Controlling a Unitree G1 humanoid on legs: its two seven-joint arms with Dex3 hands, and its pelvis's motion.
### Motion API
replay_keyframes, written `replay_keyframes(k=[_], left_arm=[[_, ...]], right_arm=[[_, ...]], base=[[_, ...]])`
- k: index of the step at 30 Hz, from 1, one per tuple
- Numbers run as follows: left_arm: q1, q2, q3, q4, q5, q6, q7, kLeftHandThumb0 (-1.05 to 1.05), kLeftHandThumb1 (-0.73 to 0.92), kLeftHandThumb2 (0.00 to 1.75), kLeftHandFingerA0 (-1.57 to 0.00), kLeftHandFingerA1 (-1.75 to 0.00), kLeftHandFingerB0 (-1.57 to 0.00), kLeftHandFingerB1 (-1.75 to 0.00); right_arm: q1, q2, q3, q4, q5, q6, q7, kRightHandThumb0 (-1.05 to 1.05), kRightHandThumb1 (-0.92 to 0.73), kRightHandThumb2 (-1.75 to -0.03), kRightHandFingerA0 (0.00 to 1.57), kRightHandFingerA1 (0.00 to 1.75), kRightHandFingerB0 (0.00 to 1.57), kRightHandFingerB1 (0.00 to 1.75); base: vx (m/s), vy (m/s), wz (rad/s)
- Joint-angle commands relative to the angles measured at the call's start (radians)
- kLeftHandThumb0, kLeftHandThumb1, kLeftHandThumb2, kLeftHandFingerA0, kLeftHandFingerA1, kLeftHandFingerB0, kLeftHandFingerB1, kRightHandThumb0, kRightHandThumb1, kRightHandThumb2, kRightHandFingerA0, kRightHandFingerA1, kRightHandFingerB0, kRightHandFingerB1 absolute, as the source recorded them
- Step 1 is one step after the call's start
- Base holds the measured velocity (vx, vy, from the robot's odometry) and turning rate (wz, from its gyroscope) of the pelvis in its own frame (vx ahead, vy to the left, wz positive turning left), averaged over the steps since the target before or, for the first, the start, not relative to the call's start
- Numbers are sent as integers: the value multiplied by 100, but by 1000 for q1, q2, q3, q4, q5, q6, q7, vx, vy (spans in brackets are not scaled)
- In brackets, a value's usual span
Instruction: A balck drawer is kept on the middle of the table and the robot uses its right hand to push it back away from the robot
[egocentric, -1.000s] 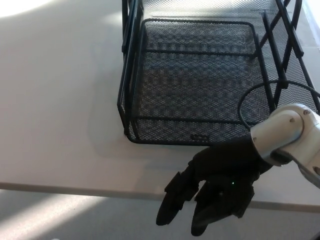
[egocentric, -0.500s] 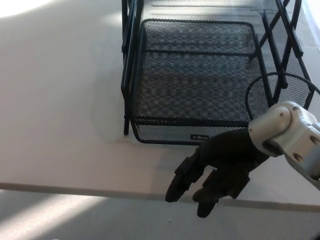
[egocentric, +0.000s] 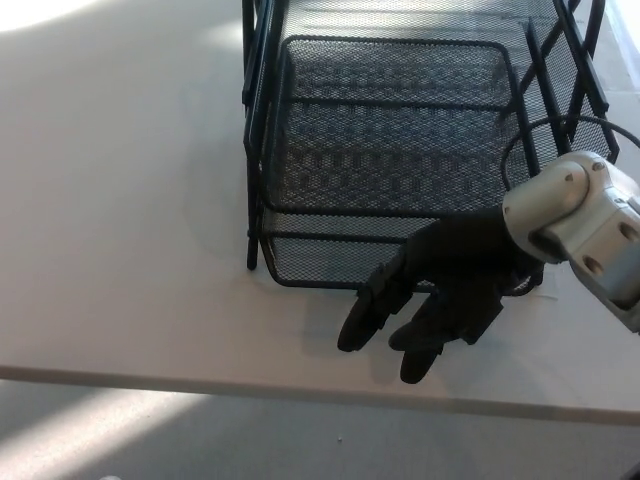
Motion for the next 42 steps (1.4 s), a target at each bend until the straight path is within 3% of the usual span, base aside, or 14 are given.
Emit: replay_keyframes(k=[1,13,24,29,35,42], left_arm=[[5,16,1,9,13,-4,4,-57,71,63,-48,-38,-32,-32],[9,21,1,1,12,-7,-4,-57,72,62,-46,-38,-30,-32],[5,21,1,3,11,-5,-8,-57,73,62,-43,-37,-29,-31],[5,21,0,2,11,-7,-8,-57,72,62,-42,-37,-28,-31],[7,20,2,-2,8,-6,-12,-59,72,63,-45,-37,-30,-32],[4,23,-1,-1,13,-7,-5,-58,72,63,-45,-37,-29,-31]], right_arm=[[-50,20,-25,63,-37,-37,32,-56,-72,-62,50,41,33,35],[7,30,-53,74,-60,-81,34,-56,-71,-63,52,41,35,35],[134,-78,-37,-550,10,96,129,-57,-74,-63,42,40,28,32],[149,-106,-62,-754,70,126,156,-57,-77,-64,41,40,27,31],[179,-138,-113,-928,138,182,158,-56,-78,-64,43,40,27,31],[399,-220,-303,-996,241,145,126,-55,-78,-63,46,40,28,32]], base=[[0,0,0],[0,0,0],[0,0,0],[0,0,0],[0,0,0],[0,0,0]])
